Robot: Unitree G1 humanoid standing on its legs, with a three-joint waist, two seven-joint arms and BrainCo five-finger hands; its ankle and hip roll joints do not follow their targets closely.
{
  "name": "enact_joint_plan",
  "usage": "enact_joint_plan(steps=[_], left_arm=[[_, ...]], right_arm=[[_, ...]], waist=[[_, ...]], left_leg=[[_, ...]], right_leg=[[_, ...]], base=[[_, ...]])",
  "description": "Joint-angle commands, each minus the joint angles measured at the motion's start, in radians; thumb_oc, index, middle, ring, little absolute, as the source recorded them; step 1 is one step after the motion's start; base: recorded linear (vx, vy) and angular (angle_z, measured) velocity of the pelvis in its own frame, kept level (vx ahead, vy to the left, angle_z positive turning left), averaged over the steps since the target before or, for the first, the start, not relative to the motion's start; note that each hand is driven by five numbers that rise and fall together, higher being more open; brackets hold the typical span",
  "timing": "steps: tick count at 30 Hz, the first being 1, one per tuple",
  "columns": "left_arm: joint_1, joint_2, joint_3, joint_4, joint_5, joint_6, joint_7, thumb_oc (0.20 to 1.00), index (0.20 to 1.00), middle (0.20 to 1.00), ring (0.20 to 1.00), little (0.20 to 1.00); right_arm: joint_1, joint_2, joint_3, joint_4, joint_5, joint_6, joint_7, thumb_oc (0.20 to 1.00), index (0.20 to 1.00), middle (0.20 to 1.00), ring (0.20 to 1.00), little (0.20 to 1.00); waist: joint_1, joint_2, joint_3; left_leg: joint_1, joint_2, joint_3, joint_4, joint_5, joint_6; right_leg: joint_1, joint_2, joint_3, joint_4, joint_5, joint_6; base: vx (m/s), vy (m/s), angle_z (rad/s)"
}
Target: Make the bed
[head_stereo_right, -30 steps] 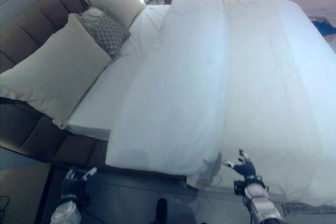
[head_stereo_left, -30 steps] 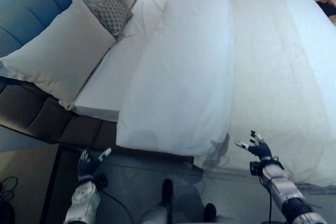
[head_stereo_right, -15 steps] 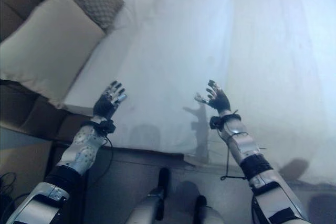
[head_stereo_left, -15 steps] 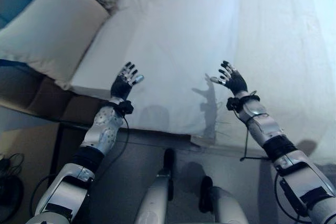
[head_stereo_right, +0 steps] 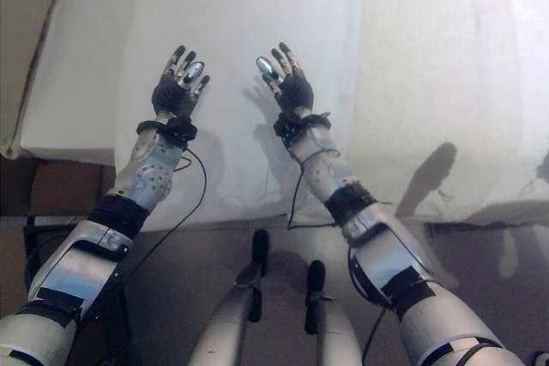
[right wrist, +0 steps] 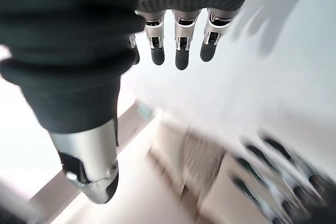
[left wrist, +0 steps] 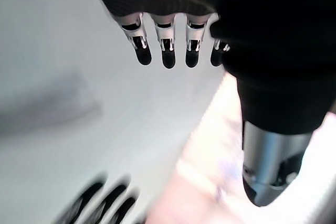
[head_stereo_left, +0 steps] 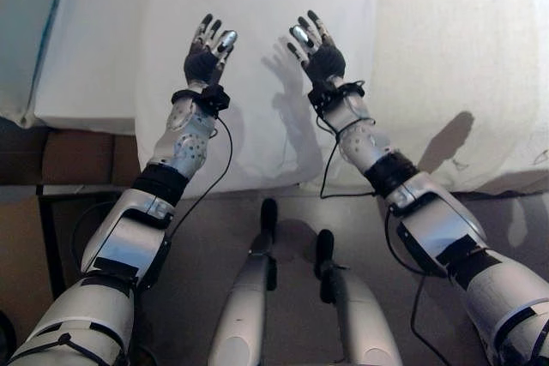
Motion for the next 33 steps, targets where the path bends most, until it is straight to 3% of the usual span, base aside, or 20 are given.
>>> enact_joint_plan(steps=[1,2,8,9,10,12,13,14,15,17,21,27,28,33], left_arm=[[-0.137,0.012,0.052,0.07,0.022,-0.038,0.05,1.0,1.0,1.0,1.0,1.0],[-0.161,0.011,0.067,0.152,0.039,-0.033,0.093,1.0,1.0,1.0,1.0,1.0],[-0.134,0.002,0.09,0.241,0.14,-0.007,0.215,1.0,1.0,1.0,1.0,1.0],[-0.118,0.003,0.099,0.261,0.146,-0.001,0.22,1.0,1.0,1.0,1.0,1.0],[-0.097,0.003,0.108,0.261,0.159,0.002,0.231,1.0,1.0,1.0,1.0,1.0],[-0.058,0.005,0.139,0.322,0.161,0.023,0.241,1.0,1.0,1.0,1.0,1.0],[-0.058,0.005,0.14,0.324,0.16,0.023,0.239,1.0,1.0,1.0,1.0,1.0],[-0.016,0.014,0.156,0.336,0.171,0.03,0.249,1.0,1.0,1.0,1.0,1.0],[0.02,0.018,0.169,0.35,0.179,0.043,0.249,1.0,1.0,1.0,1.0,1.0],[0.11,0.021,0.21,0.36,0.181,0.054,0.242,1.0,1.0,1.0,1.0,1.0],[0.177,0.024,0.25,0.404,0.172,0.078,0.217,1.0,1.0,1.0,1.0,1.0],[0.433,-0.005,0.42,0.463,0.177,0.094,0.179,1.0,1.0,1.0,1.0,1.0],[0.531,-0.016,0.492,0.488,0.179,0.092,0.177,1.0,1.0,1.0,1.0,1.0],[0.713,-0.051,0.598,0.513,0.182,0.075,0.2,1.0,1.0,1.0,1.0,1.0]], right_arm=[[-0.075,0.002,-0.029,0.016,0.022,-0.02,-0.044,1.0,1.0,1.0,1.0,1.0],[-0.098,-0.008,-0.017,0.117,0.003,0.01,-0.08,1.0,1.0,1.0,1.0,1.0],[-0.102,-0.045,-0.007,0.244,-0.132,0.077,-0.177,1.0,1.0,1.0,1.0,1.0],[-0.096,-0.05,-0.011,0.261,-0.153,0.089,-0.187,1.0,1.0,1.0,1.0,1.0],[-0.088,-0.057,-0.017,0.271,-0.181,0.097,-0.199,1.0,1.0,1.0,1.0,1.0],[-0.061,-0.058,-0.032,0.302,-0.215,0.114,-0.211,1.0,1.0,1.0,1.0,1.0],[-0.061,-0.058,-0.031,0.303,-0.216,0.115,-0.212,1.0,1.0,1.0,1.0,1.0],[-0.03,-0.061,-0.045,0.334,-0.251,0.137,-0.226,1.0,1.0,1.0,1.0,1.0],[-0.005,-0.065,-0.053,0.343,-0.277,0.149,-0.227,1.0,1.0,1.0,1.0,1.0],[0.077,-0.069,-0.101,0.344,-0.302,0.157,-0.225,1.0,1.0,1.0,1.0,1.0],[0.152,-0.07,-0.135,0.364,-0.313,0.172,-0.211,1.0,1.0,1.0,1.0,1.0],[0.408,-0.11,-0.301,0.424,-0.339,0.185,-0.195,1.0,1.0,1.0,1.0,1.0],[0.521,-0.126,-0.388,0.447,-0.345,0.182,-0.201,1.0,1.0,1.0,1.0,1.0],[0.726,-0.165,-0.535,0.464,-0.361,0.156,-0.246,1.0,1.0,1.0,1.0,1.0]], waist=[[0.018,-0.039,0.022],[0.021,-0.04,0.028],[0.031,-0.026,0.028],[0.033,-0.021,0.028],[0.033,-0.016,0.028],[0.036,-0.012,0.028],[0.035,-0.013,0.028],[0.04,-0.008,0.028],[0.039,-0.007,0.028],[0.038,-0.001,0.028],[0.034,0.0,0.028],[0.025,0.012,0.028],[0.018,0.018,0.028],[-0.001,0.023,0.028]], left_leg=[[-0.005,-0.051,0.033,0.053,-0.118,-0.052],[-0.068,-0.053,0.031,0.074,-0.111,-0.049],[-0.189,-0.067,0.007,0.124,-0.152,-0.055],[-0.22,-0.069,0.014,0.127,-0.125,-0.051],[-0.217,-0.071,0.002,0.127,-0.147,-0.055],[-0.247,-0.071,0.008,0.128,-0.122,-0.051],[-0.231,-0.072,0.0,0.128,-0.145,-0.056],[-0.254,-0.072,0.004,0.123,-0.118,-0.051],[-0.24,-0.072,-0.005,0.121,-0.14,-0.056],[-0.261,-0.073,-0.002,0.11,-0.107,-0.053],[-0.249,-0.072,-0.004,0.091,-0.1,-0.056],[-0.214,-0.073,-0.009,0.072,-0.096,-0.056],[-0.201,-0.072,-0.009,0.071,-0.095,-0.055],[-0.142,-0.064,-0.01,0.069,-0.089,-0.056]], right_leg=[[0.072,-0.051,0.025,-0.202,0.13,0.082],[0.021,-0.054,0.009,-0.203,0.151,0.079],[-0.066,-0.055,0.009,-0.207,0.142,0.082],[-0.093,-0.056,-0.001,-0.208,0.159,0.076],[-0.092,-0.054,0.006,-0.203,0.138,0.079],[-0.122,-0.054,-0.007,-0.2,0.151,0.072],[-0.108,-0.053,0.002,-0.198,0.135,0.076],[-0.134,-0.053,-0.017,-0.196,0.147,0.071],[-0.124,-0.052,-0.011,-0.193,0.128,0.073],[-0.148,-0.053,-0.029,-0.194,0.146,0.068],[-0.146,-0.053,-0.035,-0.195,0.143,0.067],[-0.13,-0.056,-0.045,-0.181,0.13,0.063],[-0.127,-0.054,-0.046,-0.164,0.121,0.061],[-0.092,-0.051,-0.049,-0.11,0.09,0.053]], base=[[0.03,-0.04,0.25],[0.11,-0.049,0.22],[0.04,-0.03,0.17],[0.05,-0.028,0.11],[-0.04,-0.012,0.09],[0.03,-0.015,0.06],[0.02,-0.022,0.06],[0.08,-0.038,0.08],[-0.05,-0.025,0.08],[-0.03,-0.008,0.09],[0.0,-0.002,0.06],[-0.02,-0.005,0.03],[-0.03,0.007,0.05],[-0.06,-0.02,0.0]])
